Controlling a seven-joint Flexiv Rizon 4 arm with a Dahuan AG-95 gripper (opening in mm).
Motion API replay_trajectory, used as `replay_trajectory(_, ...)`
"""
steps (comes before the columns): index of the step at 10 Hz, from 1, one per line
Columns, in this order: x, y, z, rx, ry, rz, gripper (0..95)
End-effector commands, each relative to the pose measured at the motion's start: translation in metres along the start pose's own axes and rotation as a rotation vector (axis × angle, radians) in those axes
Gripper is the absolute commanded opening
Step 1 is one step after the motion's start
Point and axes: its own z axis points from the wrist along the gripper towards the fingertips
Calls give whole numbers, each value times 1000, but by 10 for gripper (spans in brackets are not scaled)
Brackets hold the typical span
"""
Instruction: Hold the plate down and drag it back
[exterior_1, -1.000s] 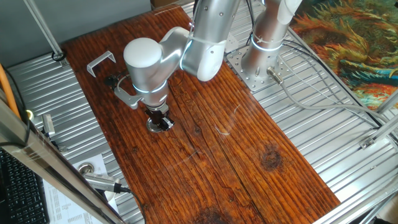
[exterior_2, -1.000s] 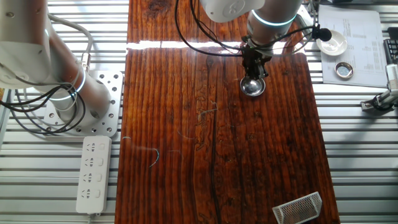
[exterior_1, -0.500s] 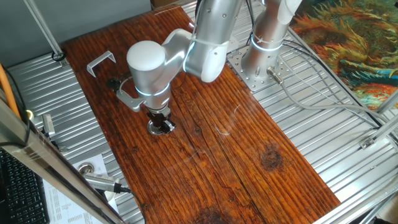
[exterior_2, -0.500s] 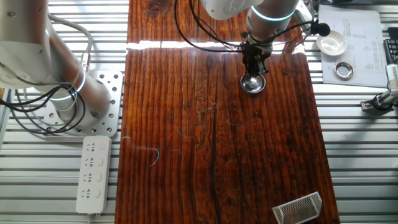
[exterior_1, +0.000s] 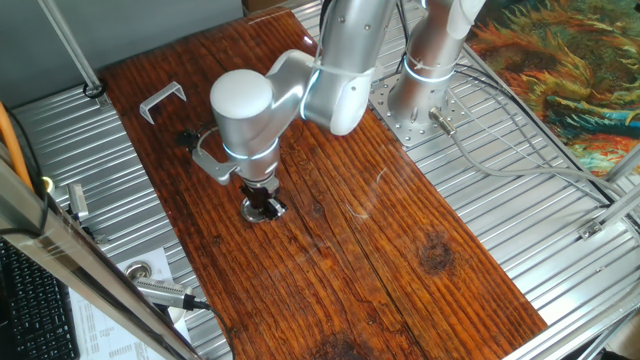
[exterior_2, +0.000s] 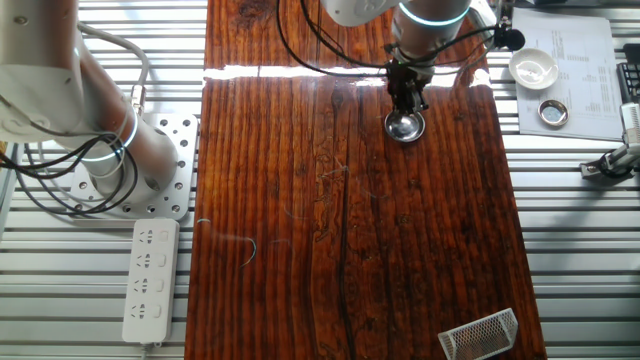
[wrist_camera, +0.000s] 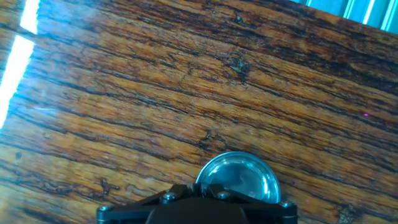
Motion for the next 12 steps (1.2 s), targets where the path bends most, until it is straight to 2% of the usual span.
replay_trajectory(1,-1,5,19,5,-3,7,0)
replay_trajectory(9,-3,15,19,-4,-14,22,0)
replay_trajectory(10,-3,17,19,10,-9,17,0)
replay_trajectory(12,-3,18,18,4,-15,19,0)
